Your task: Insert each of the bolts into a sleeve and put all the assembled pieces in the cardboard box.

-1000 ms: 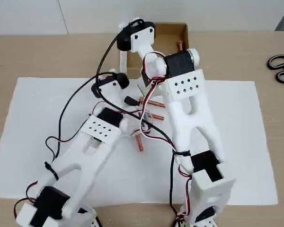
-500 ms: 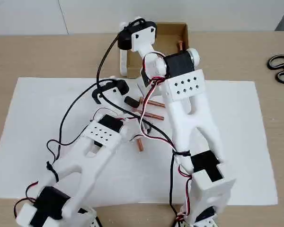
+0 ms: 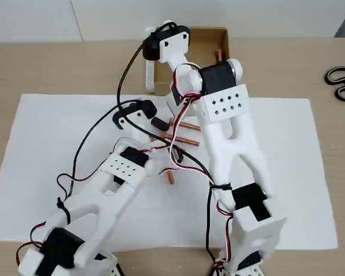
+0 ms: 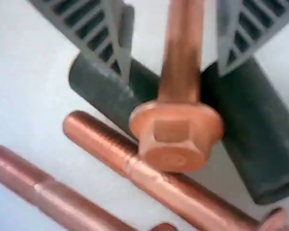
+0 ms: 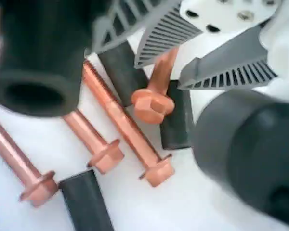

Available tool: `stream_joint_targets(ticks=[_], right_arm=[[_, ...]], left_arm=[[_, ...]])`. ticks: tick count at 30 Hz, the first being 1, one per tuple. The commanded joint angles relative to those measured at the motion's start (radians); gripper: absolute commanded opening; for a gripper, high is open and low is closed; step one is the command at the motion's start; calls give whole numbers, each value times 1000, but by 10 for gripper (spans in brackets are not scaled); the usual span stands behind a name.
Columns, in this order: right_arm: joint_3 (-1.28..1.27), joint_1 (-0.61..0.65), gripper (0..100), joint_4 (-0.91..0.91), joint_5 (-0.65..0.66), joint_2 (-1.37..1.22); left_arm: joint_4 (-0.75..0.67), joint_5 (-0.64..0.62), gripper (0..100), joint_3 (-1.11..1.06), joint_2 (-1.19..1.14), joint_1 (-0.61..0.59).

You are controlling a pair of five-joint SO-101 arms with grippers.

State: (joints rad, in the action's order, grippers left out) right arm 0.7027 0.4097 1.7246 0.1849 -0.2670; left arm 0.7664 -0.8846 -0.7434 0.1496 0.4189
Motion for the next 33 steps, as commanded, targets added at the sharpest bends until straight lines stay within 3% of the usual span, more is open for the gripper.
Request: stream_joint_targets(ticks=[1, 8, 15, 29, 33], right_arm=[[5, -4, 4, -4, -9, 70], [5, -4, 4, -4, -9, 70], [5, -4, 4, -4, -9, 70], [5, -4, 4, -4, -9, 70], [5, -4, 4, -4, -9, 71]], left_arm=[[-20, 2, 115, -1, 3, -3], [-15, 2, 110, -2, 3, -2], [-15, 2, 9, -4, 3, -2], [-14, 2, 6, -2, 14, 3], [77, 2, 6, 67, 14, 5]])
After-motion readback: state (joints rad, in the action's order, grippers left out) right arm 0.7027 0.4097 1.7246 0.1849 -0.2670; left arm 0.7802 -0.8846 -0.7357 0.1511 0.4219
